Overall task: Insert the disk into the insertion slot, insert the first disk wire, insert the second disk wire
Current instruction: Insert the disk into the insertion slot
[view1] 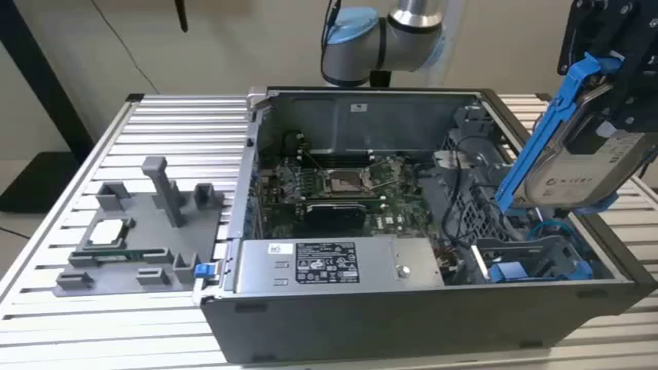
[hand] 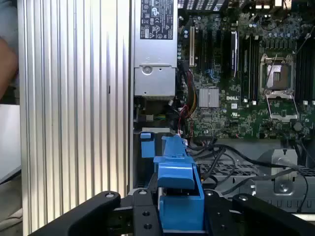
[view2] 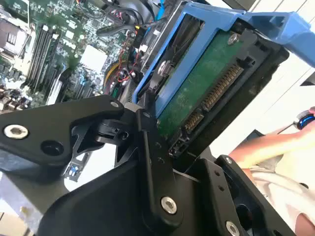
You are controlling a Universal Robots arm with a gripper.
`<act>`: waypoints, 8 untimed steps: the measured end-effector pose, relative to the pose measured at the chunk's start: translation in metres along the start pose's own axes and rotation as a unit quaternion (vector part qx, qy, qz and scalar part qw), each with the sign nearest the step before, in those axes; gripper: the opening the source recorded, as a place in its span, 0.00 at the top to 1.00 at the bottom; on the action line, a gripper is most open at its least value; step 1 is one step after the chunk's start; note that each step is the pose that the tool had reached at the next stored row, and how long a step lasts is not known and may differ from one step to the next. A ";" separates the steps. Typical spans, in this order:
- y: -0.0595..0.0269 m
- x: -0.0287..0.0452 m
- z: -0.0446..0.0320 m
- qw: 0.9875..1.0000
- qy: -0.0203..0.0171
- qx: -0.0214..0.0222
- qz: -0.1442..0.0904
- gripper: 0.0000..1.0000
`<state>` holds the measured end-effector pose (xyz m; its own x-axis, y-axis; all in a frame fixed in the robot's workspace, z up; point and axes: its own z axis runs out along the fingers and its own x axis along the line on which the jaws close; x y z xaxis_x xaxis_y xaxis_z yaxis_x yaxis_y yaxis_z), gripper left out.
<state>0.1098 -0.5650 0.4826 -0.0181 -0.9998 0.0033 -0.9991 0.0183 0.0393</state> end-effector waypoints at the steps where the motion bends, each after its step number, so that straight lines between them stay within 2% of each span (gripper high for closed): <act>1: 0.0000 0.0000 0.0000 1.000 0.000 0.000 0.000 1.00; 8: -0.0001 0.0002 0.0013 1.000 0.000 0.000 0.000 1.00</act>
<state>0.1098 -0.5652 0.4814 -0.0181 -0.9998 0.0034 -0.9991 0.0182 0.0393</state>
